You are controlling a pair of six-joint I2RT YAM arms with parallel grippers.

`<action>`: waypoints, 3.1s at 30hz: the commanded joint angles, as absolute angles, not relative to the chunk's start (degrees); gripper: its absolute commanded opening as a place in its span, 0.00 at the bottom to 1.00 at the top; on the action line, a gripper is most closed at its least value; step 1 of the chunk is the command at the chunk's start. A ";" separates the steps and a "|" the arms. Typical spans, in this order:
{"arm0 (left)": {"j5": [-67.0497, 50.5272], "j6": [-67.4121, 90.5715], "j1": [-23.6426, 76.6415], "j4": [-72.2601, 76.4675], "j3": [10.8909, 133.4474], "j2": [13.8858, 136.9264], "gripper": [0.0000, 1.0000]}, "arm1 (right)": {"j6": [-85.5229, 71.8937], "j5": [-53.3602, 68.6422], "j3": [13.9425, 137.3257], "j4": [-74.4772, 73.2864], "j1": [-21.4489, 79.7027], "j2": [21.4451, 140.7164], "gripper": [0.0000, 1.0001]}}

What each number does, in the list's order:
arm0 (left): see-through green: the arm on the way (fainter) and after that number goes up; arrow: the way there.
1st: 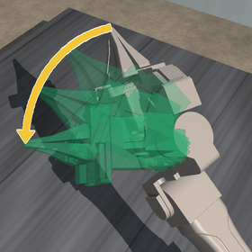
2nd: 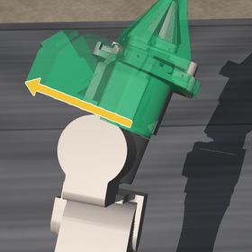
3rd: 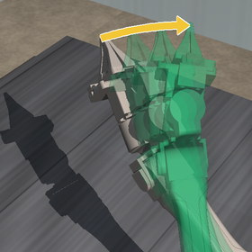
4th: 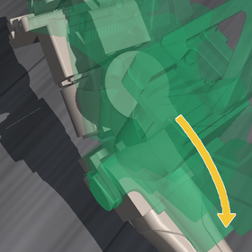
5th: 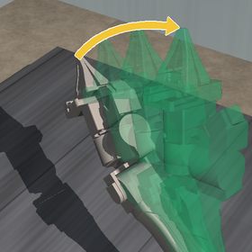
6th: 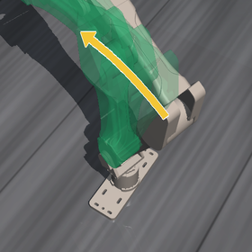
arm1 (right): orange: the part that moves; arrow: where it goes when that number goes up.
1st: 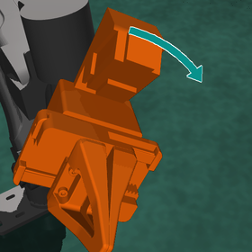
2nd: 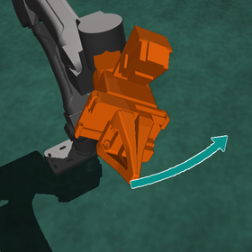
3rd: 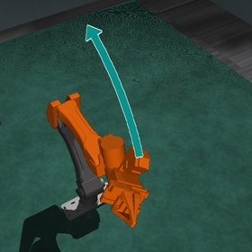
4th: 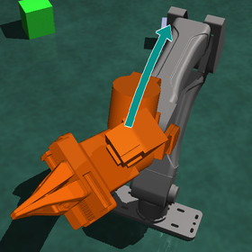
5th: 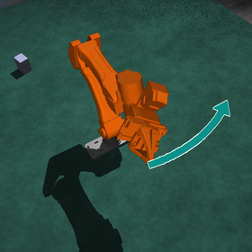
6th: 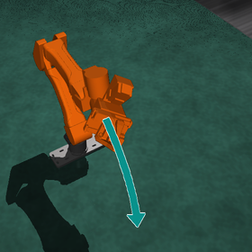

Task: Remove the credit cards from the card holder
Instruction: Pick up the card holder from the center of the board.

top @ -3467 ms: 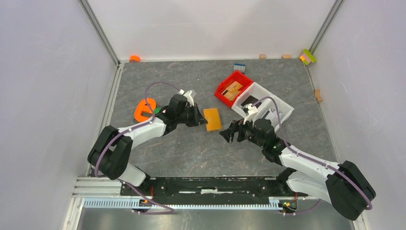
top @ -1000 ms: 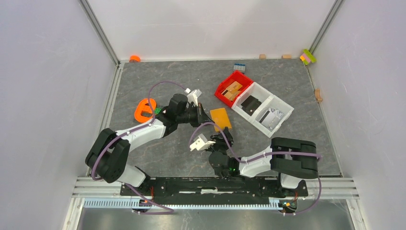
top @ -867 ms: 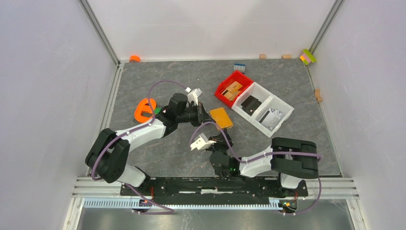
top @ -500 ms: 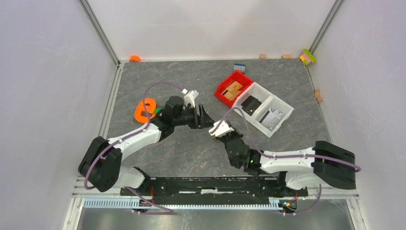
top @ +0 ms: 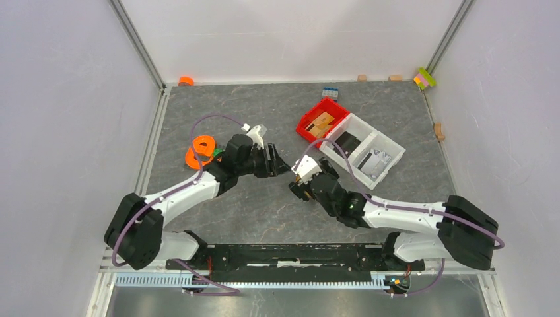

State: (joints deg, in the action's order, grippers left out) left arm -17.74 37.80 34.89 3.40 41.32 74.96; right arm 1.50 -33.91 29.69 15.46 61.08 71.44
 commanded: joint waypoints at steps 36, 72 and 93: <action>-23.35 40.13 26.32 11.82 38.61 77.56 0.70 | -5.97 -6.75 39.93 3.25 55.75 70.41 0.00; -45.23 54.25 36.05 62.70 26.91 69.98 0.78 | -35.96 23.37 15.21 44.23 39.00 38.16 0.00; -28.52 39.10 36.83 26.67 33.79 67.75 0.02 | -15.91 8.34 20.12 26.46 39.02 50.00 0.89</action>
State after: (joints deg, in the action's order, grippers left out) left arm -34.57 44.66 36.73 34.76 30.61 68.82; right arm -21.80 9.72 16.23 30.50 38.98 46.02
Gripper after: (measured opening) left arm 0.078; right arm 0.870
